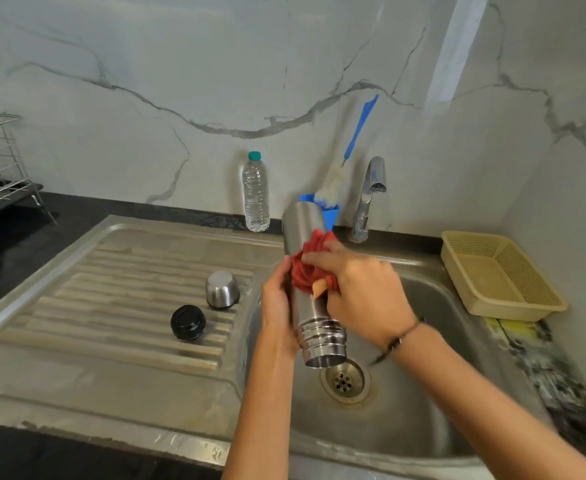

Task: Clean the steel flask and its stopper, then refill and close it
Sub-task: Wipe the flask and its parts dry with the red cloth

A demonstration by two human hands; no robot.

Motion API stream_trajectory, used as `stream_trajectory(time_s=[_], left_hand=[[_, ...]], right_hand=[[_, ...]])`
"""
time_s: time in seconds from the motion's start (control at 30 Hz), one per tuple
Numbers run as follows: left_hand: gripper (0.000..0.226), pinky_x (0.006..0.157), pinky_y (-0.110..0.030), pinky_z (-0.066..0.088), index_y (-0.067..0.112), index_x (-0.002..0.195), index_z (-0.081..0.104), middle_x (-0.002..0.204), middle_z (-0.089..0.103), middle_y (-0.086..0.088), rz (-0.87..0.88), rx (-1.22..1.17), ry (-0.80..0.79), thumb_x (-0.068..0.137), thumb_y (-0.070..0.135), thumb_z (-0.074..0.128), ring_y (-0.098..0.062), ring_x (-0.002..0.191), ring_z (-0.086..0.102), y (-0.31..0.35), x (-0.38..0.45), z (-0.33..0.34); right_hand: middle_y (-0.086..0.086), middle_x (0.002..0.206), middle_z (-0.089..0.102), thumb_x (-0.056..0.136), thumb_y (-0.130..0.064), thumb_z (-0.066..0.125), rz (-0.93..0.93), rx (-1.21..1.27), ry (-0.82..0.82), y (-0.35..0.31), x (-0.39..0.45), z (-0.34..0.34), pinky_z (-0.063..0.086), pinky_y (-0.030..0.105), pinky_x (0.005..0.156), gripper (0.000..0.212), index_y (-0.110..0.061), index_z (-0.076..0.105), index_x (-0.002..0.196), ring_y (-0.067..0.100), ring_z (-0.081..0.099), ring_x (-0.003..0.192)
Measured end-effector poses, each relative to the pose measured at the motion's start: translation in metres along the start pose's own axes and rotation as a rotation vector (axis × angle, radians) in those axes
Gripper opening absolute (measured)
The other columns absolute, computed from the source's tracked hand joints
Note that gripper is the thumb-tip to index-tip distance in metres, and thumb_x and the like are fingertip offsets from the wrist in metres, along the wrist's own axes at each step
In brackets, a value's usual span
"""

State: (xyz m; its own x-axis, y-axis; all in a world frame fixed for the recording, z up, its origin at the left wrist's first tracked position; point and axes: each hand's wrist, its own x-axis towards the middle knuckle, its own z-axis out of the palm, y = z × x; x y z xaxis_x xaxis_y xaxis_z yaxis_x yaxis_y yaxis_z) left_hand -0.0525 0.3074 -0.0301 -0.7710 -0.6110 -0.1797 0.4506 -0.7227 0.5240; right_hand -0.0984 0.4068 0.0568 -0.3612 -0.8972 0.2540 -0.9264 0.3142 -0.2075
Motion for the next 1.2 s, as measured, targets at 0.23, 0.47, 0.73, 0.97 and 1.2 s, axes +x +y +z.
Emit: stream_trajectory(time_s=[0.23, 0.47, 0.73, 0.97, 1.2], left_hand=[[0.057, 0.061, -0.037, 0.058, -0.007, 0.079, 0.069, 0.072, 0.069, -0.020, -0.073, 0.013, 0.080, 0.095, 0.041, 0.043, -0.028, 0.063, 0.070, -0.006, 0.005, 0.000], [0.052, 0.075, -0.035, 0.057, 0.004, 0.119, 0.064, 0.115, 0.065, -0.019, -0.067, 0.116, -0.010, 0.084, 0.042, 0.057, -0.028, 0.093, 0.065, 0.002, 0.000, 0.004], [0.055, 0.074, -0.036, 0.055, 0.003, 0.118, 0.063, 0.104, 0.070, -0.018, -0.067, 0.259, 0.016, 0.078, 0.040, 0.062, -0.027, 0.089, 0.068, 0.009, -0.008, 0.006], [0.040, 0.063, -0.030, 0.057, 0.008, 0.098, 0.068, 0.084, 0.072, -0.014, -0.066, 0.140, -0.018, 0.096, 0.037, 0.041, -0.023, 0.072, 0.070, 0.006, -0.006, 0.003], [0.061, 0.056, -0.031, 0.059, -0.003, 0.073, 0.075, 0.075, 0.071, -0.017, -0.046, -0.031, -0.005, 0.095, 0.041, 0.039, -0.024, 0.065, 0.071, -0.001, -0.004, -0.002]], right_hand=[[0.000, 0.093, 0.073, 0.072, -0.031, 0.044, -0.048, 0.085, 0.136, 0.008, -0.040, 0.016, 0.054, 0.031, 0.041, 0.035, -0.030, 0.073, 0.091, 0.020, 0.069, 0.062], [-0.006, 0.110, 0.070, 0.078, 0.001, 0.058, 0.154, 0.414, 0.149, 0.032, -0.001, -0.015, 0.044, 0.028, 0.100, 0.046, -0.031, 0.069, 0.109, 0.013, 0.061, 0.109], [0.003, 0.127, 0.059, 0.082, -0.007, 0.047, 0.176, 0.174, 0.113, 0.024, 0.055, -0.009, 0.045, 0.039, 0.093, 0.053, -0.034, 0.056, 0.127, 0.033, 0.053, 0.112], [-0.004, 0.135, 0.052, 0.085, -0.014, 0.050, 0.095, 0.118, -0.005, 0.003, 0.018, -0.003, 0.043, 0.041, 0.094, 0.048, -0.035, 0.053, 0.128, 0.030, 0.054, 0.114], [-0.008, 0.136, 0.052, 0.083, -0.012, 0.052, 0.110, 0.216, -0.037, -0.006, -0.033, 0.004, 0.046, 0.036, 0.094, 0.049, -0.038, 0.057, 0.124, 0.022, 0.055, 0.118]])
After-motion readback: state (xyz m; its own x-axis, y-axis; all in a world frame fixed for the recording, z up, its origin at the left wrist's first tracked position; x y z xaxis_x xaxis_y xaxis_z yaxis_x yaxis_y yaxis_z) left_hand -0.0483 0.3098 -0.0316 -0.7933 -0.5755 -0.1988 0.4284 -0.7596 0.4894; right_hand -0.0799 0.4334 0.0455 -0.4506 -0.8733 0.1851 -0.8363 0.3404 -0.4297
